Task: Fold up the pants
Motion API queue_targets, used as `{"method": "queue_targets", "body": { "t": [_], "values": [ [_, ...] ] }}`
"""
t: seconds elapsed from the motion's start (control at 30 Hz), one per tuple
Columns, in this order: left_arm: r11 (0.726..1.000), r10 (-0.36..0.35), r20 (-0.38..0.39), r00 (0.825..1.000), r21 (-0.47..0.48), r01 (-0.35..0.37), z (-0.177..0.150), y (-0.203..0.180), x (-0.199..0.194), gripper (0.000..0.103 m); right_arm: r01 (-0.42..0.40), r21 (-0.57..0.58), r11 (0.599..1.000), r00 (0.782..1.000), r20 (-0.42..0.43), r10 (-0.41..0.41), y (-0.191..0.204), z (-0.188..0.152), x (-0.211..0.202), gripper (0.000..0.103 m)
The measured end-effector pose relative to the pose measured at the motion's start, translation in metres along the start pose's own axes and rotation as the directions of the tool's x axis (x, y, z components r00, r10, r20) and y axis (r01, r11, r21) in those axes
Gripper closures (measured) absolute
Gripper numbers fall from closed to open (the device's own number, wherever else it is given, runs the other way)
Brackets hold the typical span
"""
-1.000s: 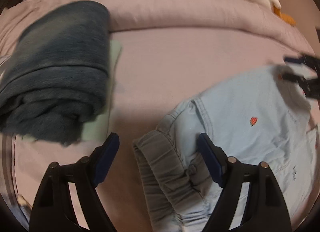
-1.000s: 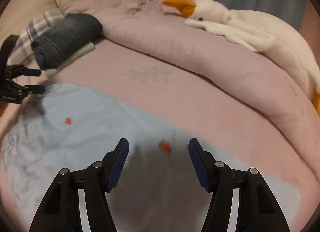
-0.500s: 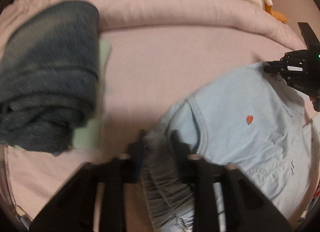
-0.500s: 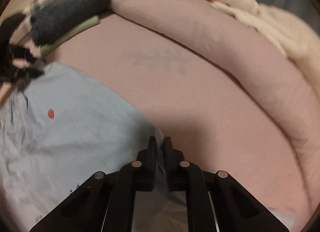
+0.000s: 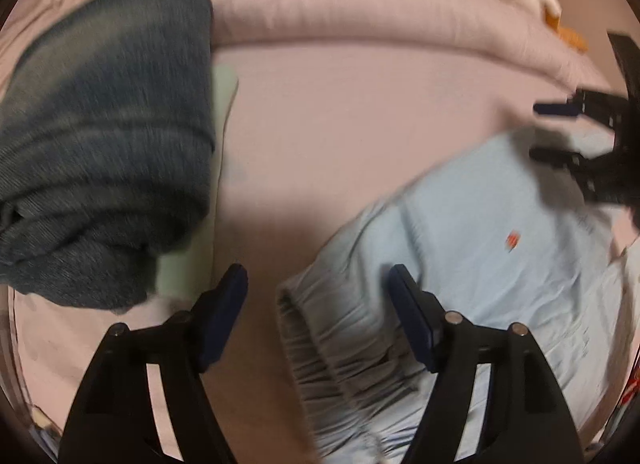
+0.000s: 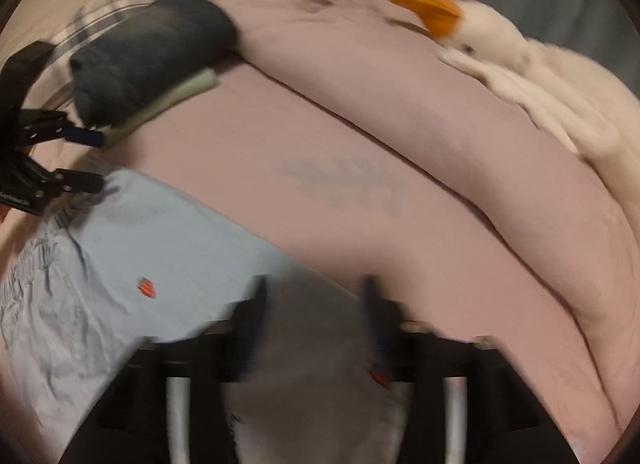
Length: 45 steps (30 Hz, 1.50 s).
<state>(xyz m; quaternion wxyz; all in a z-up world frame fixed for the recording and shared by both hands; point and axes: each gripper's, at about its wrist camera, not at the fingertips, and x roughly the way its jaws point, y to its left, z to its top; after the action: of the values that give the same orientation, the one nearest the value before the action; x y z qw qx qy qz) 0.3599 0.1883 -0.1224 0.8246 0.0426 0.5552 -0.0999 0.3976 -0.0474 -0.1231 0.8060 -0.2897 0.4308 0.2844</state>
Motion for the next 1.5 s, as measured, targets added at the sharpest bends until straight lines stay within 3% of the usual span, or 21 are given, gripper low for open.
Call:
{"method": "queue_targets", "body": {
  "t": [0.1, 0.2, 0.3, 0.4, 0.47, 0.5, 0.6, 0.83, 0.97, 1.13, 1.23, 1.37, 1.5],
  "values": [
    [0.998, -0.06, -0.009, 0.998, -0.005, 0.06, 0.003, 0.009, 0.003, 0.033, 0.038, -0.028, 0.999, 0.995, -0.091, -0.041, -0.004, -0.003, 0.021, 0.044],
    [0.99, -0.133, -0.003, 0.991, -0.039, 0.133, 0.002, 0.016, 0.005, 0.058, -0.009, 0.063, 0.998, 0.995, -0.102, 0.016, -0.028, -0.012, 0.03, 0.044],
    [0.995, -0.103, 0.022, 0.994, -0.004, 0.103, -0.004, 0.004, -0.005, 0.068, -0.088, 0.206, 0.975, 0.99, -0.095, 0.109, -0.053, -0.025, 0.039, 0.046],
    [0.996, -0.09, 0.08, 0.993, 0.014, 0.089, -0.007, -0.003, -0.025, 0.075, -0.106, 0.225, 0.969, 0.992, -0.048, 0.119, -0.053, -0.032, 0.028, 0.095],
    [0.997, -0.068, 0.127, 0.99, 0.04, 0.063, -0.009, -0.012, -0.042, 0.08, -0.087, 0.22, 0.972, 0.995, -0.029, 0.096, -0.047, -0.036, 0.019, 0.097],
    [0.998, -0.04, 0.14, 0.989, 0.045, 0.034, -0.013, -0.018, -0.045, 0.092, -0.075, 0.213, 0.974, 0.997, -0.019, 0.081, -0.043, -0.039, 0.014, 0.097],
    [0.998, 0.007, 0.176, 0.984, 0.062, -0.018, -0.03, -0.022, -0.058, 0.091, -0.001, 0.188, 0.982, 1.0, 0.027, -0.004, -0.025, -0.051, -0.018, 0.098],
    [0.997, 0.021, 0.302, 0.953, 0.064, -0.042, -0.095, -0.05, -0.086, 0.092, 0.037, 0.167, 0.985, 0.98, 0.185, -0.068, 0.016, -0.072, -0.115, 0.098],
    [0.993, 0.039, 0.359, 0.933, 0.088, -0.075, -0.128, -0.069, -0.092, 0.092, 0.057, 0.121, 0.991, 0.976, 0.204, -0.081, 0.054, -0.1, -0.143, 0.098],
    [0.989, 0.039, 0.407, 0.913, 0.115, -0.094, -0.191, -0.088, -0.102, 0.092, 0.02, 0.111, 0.994, 0.971, 0.235, -0.046, 0.095, -0.151, -0.167, 0.098],
    [0.983, 0.041, 0.397, 0.917, 0.147, -0.108, -0.22, -0.098, -0.099, 0.092, 0.0, 0.111, 0.994, 0.973, 0.229, -0.026, 0.117, -0.178, -0.177, 0.098],
    [0.965, 0.066, 0.369, 0.927, 0.212, -0.153, -0.247, -0.109, -0.089, 0.092, 0.006, 0.068, 0.998, 0.982, 0.186, -0.018, 0.144, -0.2, -0.175, 0.098],
    [0.888, 0.162, 0.367, 0.916, 0.35, -0.297, -0.261, -0.122, -0.074, 0.092, 0.031, -0.012, 0.999, 0.993, 0.116, -0.029, 0.171, -0.212, -0.161, 0.098]
  ]
}}
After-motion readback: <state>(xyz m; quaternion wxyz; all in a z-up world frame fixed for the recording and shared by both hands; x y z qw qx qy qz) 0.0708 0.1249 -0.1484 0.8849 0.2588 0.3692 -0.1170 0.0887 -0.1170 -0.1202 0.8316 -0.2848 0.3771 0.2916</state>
